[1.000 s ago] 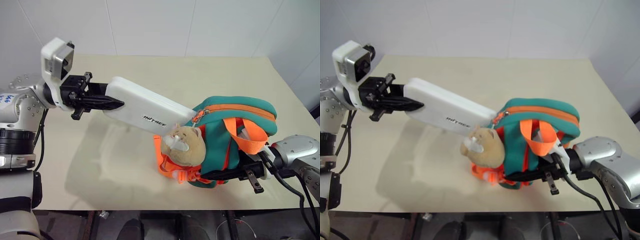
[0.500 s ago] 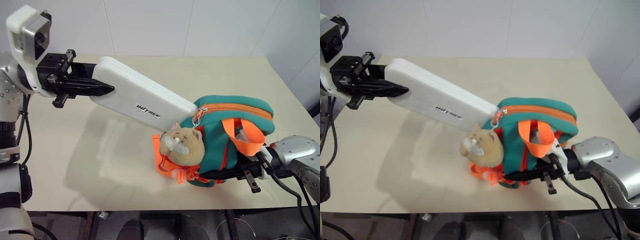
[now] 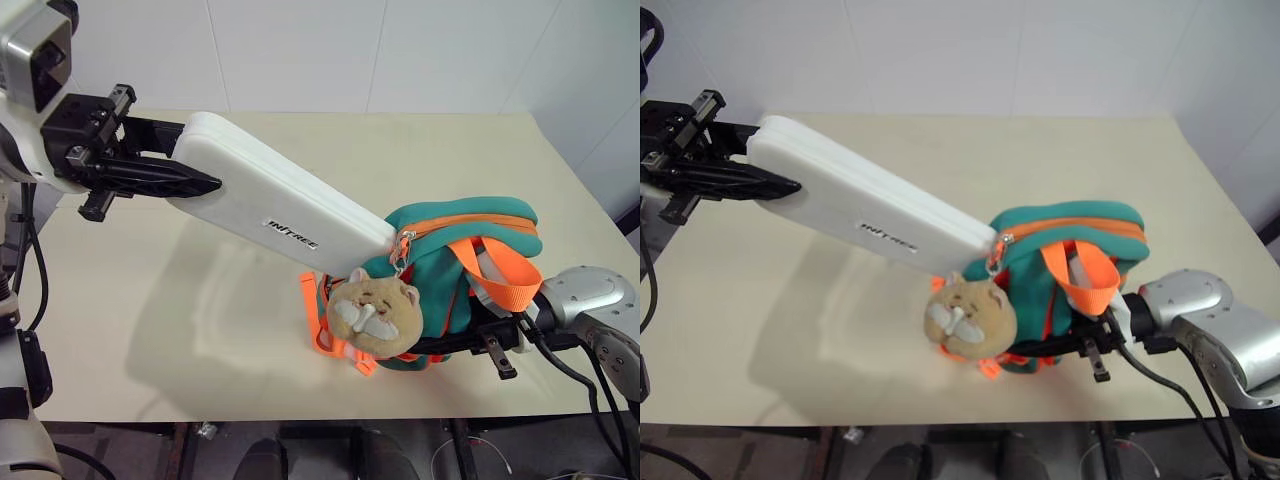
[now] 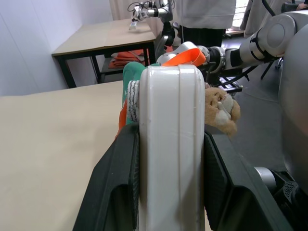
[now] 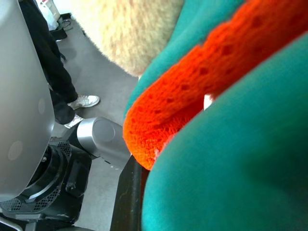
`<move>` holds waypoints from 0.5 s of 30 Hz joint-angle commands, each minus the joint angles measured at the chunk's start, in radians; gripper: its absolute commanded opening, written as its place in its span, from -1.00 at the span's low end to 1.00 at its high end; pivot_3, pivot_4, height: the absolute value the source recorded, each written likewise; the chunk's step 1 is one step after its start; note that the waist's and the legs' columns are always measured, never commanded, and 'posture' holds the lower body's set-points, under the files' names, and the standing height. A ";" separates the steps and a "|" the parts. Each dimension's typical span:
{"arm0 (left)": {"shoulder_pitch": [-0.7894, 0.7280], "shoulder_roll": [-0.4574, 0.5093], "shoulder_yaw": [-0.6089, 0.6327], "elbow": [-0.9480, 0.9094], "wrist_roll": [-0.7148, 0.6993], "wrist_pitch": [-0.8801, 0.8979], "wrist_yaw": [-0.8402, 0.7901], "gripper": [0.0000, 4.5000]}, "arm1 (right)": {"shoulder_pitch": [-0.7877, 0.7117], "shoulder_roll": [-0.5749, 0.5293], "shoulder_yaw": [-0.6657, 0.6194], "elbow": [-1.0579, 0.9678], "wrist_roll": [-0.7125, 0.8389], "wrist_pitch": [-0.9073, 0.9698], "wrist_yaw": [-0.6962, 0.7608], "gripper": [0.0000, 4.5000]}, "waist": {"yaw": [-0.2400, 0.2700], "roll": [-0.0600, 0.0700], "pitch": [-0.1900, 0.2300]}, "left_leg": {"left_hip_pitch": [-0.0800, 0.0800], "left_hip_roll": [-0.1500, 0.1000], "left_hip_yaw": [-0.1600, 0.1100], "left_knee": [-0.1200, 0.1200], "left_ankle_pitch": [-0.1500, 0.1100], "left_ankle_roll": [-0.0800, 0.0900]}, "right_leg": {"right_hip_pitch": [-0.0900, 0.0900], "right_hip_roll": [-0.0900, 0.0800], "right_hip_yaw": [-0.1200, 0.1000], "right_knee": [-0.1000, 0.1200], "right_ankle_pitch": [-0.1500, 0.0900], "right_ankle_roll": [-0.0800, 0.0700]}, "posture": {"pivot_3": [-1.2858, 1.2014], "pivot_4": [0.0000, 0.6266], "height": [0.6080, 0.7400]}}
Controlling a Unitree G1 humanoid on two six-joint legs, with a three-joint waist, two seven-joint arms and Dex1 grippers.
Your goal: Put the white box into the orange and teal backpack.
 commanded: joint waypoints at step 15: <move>0.050 -0.016 0.069 0.015 0.074 -0.064 0.095 -0.41 | -0.009 0.062 0.000 -0.047 0.034 0.032 -0.101 -0.74 | 0.000 0.000 0.000 | 0.001 0.000 0.000 0.002 0.000 0.000 | 0.000 0.001 0.001 0.001 0.000 0.000 | 0.03 -0.52 1.00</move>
